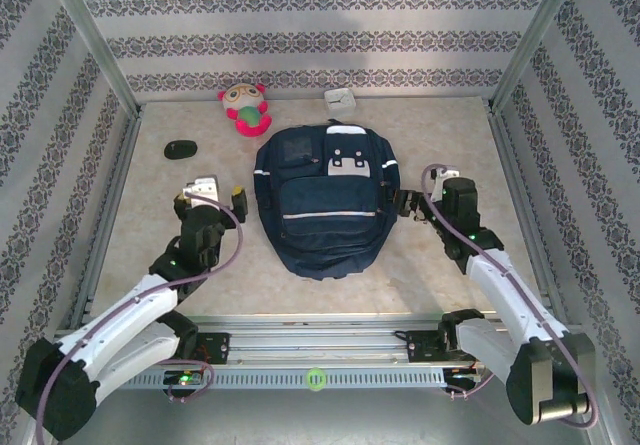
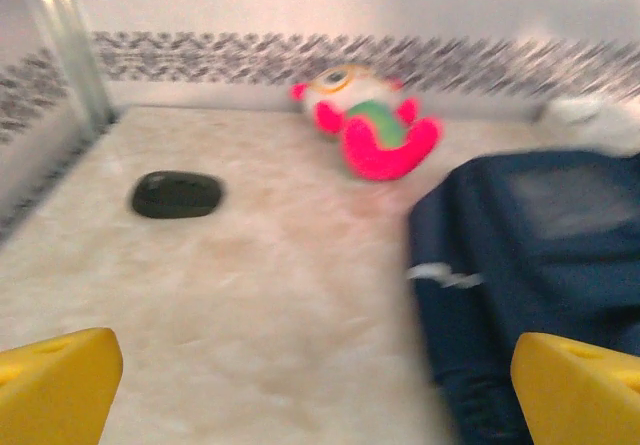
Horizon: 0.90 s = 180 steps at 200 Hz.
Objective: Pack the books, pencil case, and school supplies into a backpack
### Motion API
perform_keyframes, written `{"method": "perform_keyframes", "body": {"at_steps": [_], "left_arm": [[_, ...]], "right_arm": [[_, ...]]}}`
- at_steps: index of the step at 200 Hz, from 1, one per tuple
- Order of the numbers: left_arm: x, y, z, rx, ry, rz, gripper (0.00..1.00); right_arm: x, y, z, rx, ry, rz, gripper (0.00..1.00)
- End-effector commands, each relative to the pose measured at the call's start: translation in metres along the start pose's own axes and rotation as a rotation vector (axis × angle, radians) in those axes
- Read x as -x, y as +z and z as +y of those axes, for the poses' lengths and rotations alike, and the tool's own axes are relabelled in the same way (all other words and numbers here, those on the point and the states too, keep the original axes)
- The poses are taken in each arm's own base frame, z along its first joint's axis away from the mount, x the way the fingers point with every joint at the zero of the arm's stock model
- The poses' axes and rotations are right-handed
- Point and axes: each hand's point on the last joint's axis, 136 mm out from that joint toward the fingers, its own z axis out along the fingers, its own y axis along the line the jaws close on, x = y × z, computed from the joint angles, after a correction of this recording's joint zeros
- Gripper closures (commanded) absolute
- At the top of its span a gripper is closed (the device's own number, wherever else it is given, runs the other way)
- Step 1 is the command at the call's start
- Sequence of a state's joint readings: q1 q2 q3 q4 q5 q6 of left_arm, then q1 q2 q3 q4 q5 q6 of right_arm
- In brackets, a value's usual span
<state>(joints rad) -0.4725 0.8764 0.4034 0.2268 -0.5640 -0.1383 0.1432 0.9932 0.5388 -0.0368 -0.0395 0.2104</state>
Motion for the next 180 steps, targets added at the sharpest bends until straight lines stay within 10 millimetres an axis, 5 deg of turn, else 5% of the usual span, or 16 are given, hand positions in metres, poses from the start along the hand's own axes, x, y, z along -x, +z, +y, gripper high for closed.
{"method": "perform_keyframes", "body": {"at_steps": [1,22,53,85,94,117,142,180], "left_arm": [[0.001,0.017,0.026,0.139,0.175,-0.071,0.01],[-0.028,0.044,0.023,0.096,0.143,-0.018,0.01],[-0.04,0.067,0.015,0.049,0.183,-0.191,0.01],[-0.062,0.089,0.043,0.027,0.02,-0.072,0.01],[-0.066,0.102,0.049,0.04,0.004,-0.054,0.01],[-0.073,0.119,0.049,0.041,0.005,0.06,0.01],[-0.07,0.102,0.04,-0.041,0.009,-0.03,0.01],[-0.069,0.105,0.037,-0.052,0.022,-0.031,0.01]], "right_arm": [[0.023,0.018,-0.019,-0.076,-0.198,-0.195,0.02],[0.021,0.044,-0.03,-0.067,-0.202,-0.215,0.02],[0.016,0.07,-0.013,0.091,-0.27,-0.219,0.02],[0.018,0.063,-0.028,0.062,-0.22,-0.319,0.02],[0.002,0.066,-0.032,0.058,-0.211,-0.328,0.02],[0.003,0.07,-0.046,-0.006,-0.165,-0.283,0.02],[0.016,0.074,-0.066,-0.114,-0.096,-0.31,0.02],[0.017,0.074,-0.065,-0.119,-0.103,-0.308,0.02]]}}
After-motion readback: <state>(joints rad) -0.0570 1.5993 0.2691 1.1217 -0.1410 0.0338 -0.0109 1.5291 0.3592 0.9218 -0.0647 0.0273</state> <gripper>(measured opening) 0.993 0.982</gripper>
